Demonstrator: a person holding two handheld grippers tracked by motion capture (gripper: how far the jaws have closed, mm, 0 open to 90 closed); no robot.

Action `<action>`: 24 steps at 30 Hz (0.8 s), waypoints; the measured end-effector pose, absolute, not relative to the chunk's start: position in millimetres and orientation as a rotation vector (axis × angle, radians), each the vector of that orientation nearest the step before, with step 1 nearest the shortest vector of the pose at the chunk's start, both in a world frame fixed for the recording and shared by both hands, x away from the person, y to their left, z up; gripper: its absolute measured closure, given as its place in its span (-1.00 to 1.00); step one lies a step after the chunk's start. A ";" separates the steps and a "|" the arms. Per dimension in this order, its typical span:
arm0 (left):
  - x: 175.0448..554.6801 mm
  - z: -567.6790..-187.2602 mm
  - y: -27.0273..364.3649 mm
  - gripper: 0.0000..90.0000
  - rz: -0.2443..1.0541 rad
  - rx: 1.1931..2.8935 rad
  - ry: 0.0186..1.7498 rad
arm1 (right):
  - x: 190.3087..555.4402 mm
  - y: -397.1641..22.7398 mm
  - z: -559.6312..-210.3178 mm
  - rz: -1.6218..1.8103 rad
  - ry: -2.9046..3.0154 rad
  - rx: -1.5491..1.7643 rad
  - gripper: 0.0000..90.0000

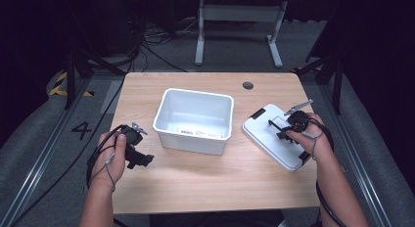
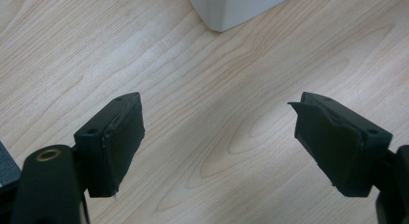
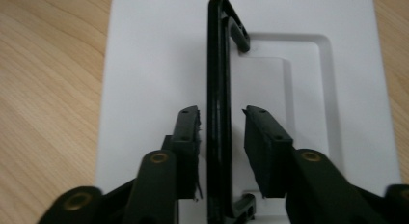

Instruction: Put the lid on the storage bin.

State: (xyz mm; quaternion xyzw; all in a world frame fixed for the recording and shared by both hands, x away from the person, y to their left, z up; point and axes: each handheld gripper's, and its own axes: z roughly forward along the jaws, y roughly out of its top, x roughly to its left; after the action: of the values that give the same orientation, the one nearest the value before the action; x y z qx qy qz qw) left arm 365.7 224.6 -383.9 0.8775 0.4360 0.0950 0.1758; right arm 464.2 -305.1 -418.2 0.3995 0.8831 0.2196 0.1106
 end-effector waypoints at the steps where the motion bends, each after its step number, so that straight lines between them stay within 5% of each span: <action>1: 365.4 -384.0 224.6 -0.59 0.267 2.487 1.231 | 464.7 -306.5 -418.2 0.641 2.593 1.168 0.68; 5: 365.4 -384.1 225.1 -0.60 0.270 2.490 1.230 | 465.1 -311.3 -415.0 0.624 2.560 1.132 0.89; 24: 363.9 -378.8 231.2 -0.60 0.279 2.466 1.237 | 461.6 -312.9 -344.9 0.625 2.526 1.013 0.89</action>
State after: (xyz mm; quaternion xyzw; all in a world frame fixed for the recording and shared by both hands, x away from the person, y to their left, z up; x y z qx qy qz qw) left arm 363.9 231.2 -378.8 0.8742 0.4386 0.0988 0.1834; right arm 461.6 -312.9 -344.9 0.3571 0.8909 0.2205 0.1736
